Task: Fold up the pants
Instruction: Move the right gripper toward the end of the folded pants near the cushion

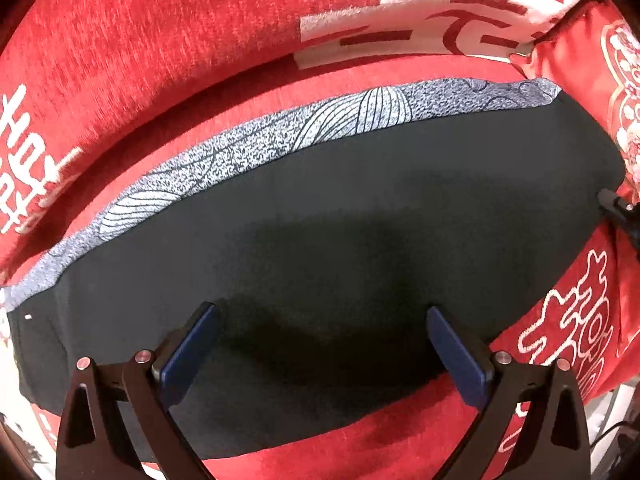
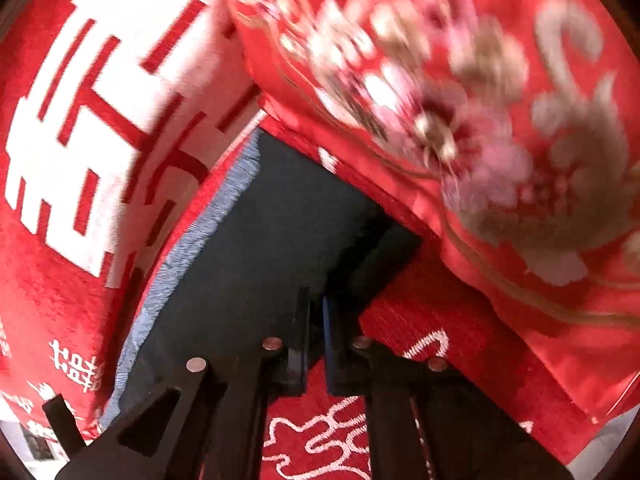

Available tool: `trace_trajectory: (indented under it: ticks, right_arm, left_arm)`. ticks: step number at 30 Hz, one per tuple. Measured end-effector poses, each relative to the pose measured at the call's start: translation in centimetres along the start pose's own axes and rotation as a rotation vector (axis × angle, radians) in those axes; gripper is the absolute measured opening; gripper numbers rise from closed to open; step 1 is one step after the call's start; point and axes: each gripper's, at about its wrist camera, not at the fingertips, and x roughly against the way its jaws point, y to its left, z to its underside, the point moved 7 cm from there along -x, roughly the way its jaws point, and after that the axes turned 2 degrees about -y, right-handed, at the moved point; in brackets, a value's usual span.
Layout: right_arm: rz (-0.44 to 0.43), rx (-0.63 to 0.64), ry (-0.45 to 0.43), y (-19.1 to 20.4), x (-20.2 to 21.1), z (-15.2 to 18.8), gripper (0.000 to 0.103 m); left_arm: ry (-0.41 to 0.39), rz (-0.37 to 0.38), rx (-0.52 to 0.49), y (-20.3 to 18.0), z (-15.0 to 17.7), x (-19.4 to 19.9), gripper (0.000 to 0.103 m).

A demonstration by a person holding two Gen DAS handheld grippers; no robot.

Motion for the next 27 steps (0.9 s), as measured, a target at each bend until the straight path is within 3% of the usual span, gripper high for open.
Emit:
trace_trajectory:
  ticks: [4,6,7,8,10,14,21,27]
  right_arm:
    - [0.06,0.067,0.0,-0.5,0.4,0.3,0.006]
    - [0.088,0.043,0.052,-2.1,-0.9,0.7,0.02]
    - [0.065,0.014,0.044,-2.4,-0.8,0.5,0.022]
    - [0.057,-0.022,0.037,-2.7,-0.3,0.5,0.032]
    - [0.087,-0.019,0.026,-2.9,0.5,0.8,0.034]
    - [-0.049,-0.026,0.074,-1.4,1.1,3.2,0.034]
    - [-0.23,-0.123,0.127,0.1,-1.2,5.4,0.034]
    - [-0.295,-0.146,0.126,-0.2,-1.1,5.8,0.034]
  left_arm:
    - [0.001,0.015,-0.007,-0.6,0.1,-0.4,0.103]
    - [0.003,0.03,-0.002,-0.3,0.3,-0.3,0.103]
    - [0.002,0.036,-0.001,-0.4,0.2,-0.3,0.103]
    - [-0.001,0.04,-0.001,-0.5,0.2,-0.4,0.103]
    - [-0.011,0.041,-0.007,-0.9,0.0,-0.4,0.103]
    - [-0.009,0.042,0.003,-1.2,0.7,-0.5,0.103]
    - [0.004,0.053,0.018,1.8,1.8,-1.3,0.103]
    - [0.003,0.063,0.078,2.5,1.5,-0.8,0.103]
